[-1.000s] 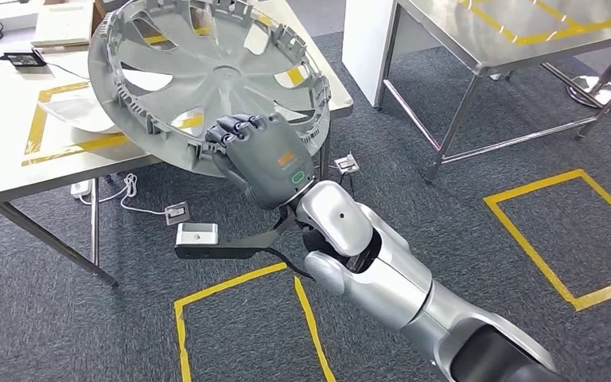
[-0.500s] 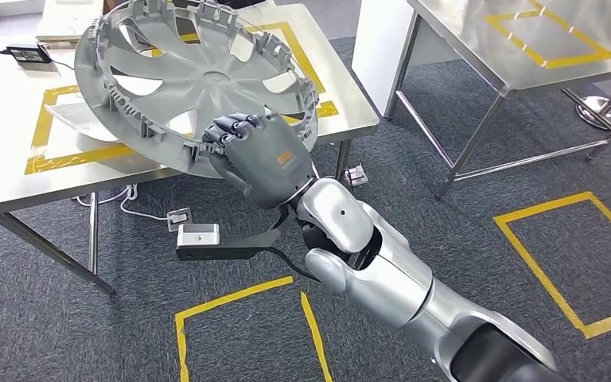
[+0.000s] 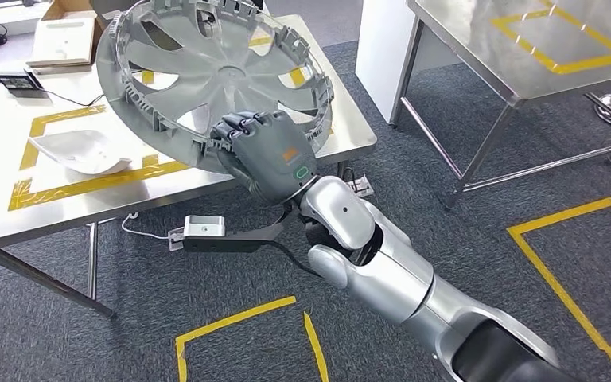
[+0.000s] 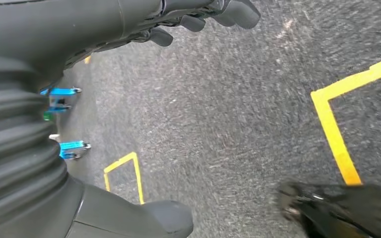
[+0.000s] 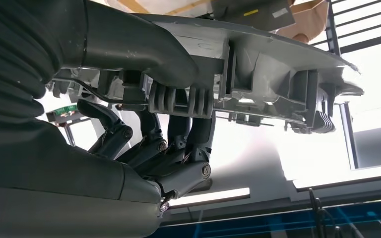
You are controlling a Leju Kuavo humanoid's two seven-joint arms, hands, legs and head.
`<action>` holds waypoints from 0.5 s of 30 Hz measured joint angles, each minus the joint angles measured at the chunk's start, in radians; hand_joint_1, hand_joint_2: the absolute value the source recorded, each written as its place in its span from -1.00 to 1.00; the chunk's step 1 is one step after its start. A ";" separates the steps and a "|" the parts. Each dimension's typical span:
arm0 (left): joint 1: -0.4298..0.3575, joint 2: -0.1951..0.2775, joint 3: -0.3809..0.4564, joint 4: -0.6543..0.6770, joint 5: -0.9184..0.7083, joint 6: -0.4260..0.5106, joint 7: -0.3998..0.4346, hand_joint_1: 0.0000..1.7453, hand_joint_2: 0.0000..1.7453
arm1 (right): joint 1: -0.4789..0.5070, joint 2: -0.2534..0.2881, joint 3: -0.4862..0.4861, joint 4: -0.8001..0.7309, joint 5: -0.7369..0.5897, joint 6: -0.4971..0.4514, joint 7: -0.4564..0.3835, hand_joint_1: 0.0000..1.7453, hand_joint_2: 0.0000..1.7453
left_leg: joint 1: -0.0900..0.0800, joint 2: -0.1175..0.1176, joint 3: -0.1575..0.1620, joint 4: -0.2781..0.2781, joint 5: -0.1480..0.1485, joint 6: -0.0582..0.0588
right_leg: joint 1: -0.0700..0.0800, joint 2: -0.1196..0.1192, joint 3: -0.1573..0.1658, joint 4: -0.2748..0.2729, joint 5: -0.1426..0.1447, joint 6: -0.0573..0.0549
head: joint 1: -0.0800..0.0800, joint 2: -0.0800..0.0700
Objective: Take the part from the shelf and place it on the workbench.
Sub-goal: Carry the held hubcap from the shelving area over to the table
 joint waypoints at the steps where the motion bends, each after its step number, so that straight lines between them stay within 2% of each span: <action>1: 0.001 0.001 0.000 0.000 0.000 0.000 0.000 -1.00 1.00 | 0.000 0.000 0.000 0.001 0.000 0.000 0.000 1.00 1.00 | 0.000 0.000 -0.008 -0.018 0.011 0.001 | 0.000 0.002 0.014 0.000 -0.011 0.001 | 0.000 0.000; 2: 0.002 0.001 0.000 0.000 0.000 0.000 0.001 -1.00 1.00 | 0.000 -0.001 0.000 0.002 0.000 0.001 0.000 1.00 1.00 | 0.000 0.001 -0.003 -0.067 0.046 0.002 | -0.001 0.004 0.031 0.000 -0.023 0.004 | 0.000 0.000; 4: 0.004 0.002 0.000 0.000 0.000 0.000 0.000 -1.00 1.00 | 0.000 -0.002 0.000 0.004 0.000 0.002 0.000 1.00 1.00 | -0.001 0.004 0.020 -0.196 0.152 0.006 | -0.001 0.004 0.059 0.003 -0.049 0.010 | 0.000 0.000; 5: 0.004 0.002 0.000 0.001 0.000 -0.001 0.000 -1.00 1.00 | 0.000 -0.002 0.000 0.006 0.000 0.002 0.000 1.00 1.00 | -0.002 0.005 0.030 -0.240 0.186 0.012 | 0.001 0.005 0.067 0.005 -0.060 0.016 | 0.000 0.000; 6: 0.004 0.002 0.000 0.001 0.000 -0.001 0.000 -1.00 1.00 | -0.001 -0.003 0.001 0.007 0.000 0.002 0.000 1.00 1.00 | -0.003 0.006 0.034 -0.263 0.205 0.019 | 0.003 0.006 0.072 0.006 -0.068 0.022 | 0.000 0.000; 8: 0.004 0.002 0.000 0.001 0.000 -0.001 0.001 -1.00 1.00 | -0.005 -0.004 0.002 0.008 0.001 0.002 0.000 1.00 1.00 | -0.004 0.005 0.041 -0.265 0.201 0.036 | 0.005 0.007 0.075 0.011 -0.076 0.031 | 0.000 0.000; 9: 0.003 0.001 0.000 0.001 0.000 -0.001 0.001 -1.00 1.00 | -0.007 -0.004 0.002 0.009 0.001 0.002 0.000 1.00 1.00 | -0.002 0.005 0.045 -0.266 0.201 0.042 | 0.005 0.006 0.068 0.027 -0.074 0.036 | 0.000 0.000; 10: 0.003 0.001 0.000 0.001 0.000 -0.001 0.001 -1.00 1.00 | -0.008 -0.004 0.002 0.009 0.000 0.002 0.000 1.00 1.00 | -0.001 0.005 0.051 -0.268 0.197 0.047 | 0.005 0.004 0.048 0.061 -0.072 0.040 | 0.001 0.000; 12: 0.001 0.001 0.000 0.000 0.000 -0.001 0.000 -1.00 1.00 | -0.009 -0.004 0.002 0.009 0.000 0.003 0.000 1.00 1.00 | 0.001 0.004 0.062 -0.270 0.186 0.057 | 0.001 -0.001 -0.029 0.176 -0.088 0.052 | 0.003 0.000; 14: 0.001 0.002 0.000 0.000 0.000 -0.001 0.000 -1.00 1.00 | -0.009 -0.006 0.002 0.009 0.000 0.003 0.000 1.00 1.00 | 0.001 0.004 0.074 -0.270 0.172 0.061 | -0.002 -0.003 -0.117 0.288 -0.137 0.059 | 0.004 0.000; 15: 0.001 0.002 0.000 0.000 0.000 -0.001 0.000 -1.00 1.00 | -0.009 -0.006 0.002 0.010 0.000 0.003 0.000 1.00 1.00 | 0.001 0.003 0.083 -0.270 0.164 0.061 | -0.002 -0.004 -0.145 0.312 -0.150 0.060 | 0.004 0.000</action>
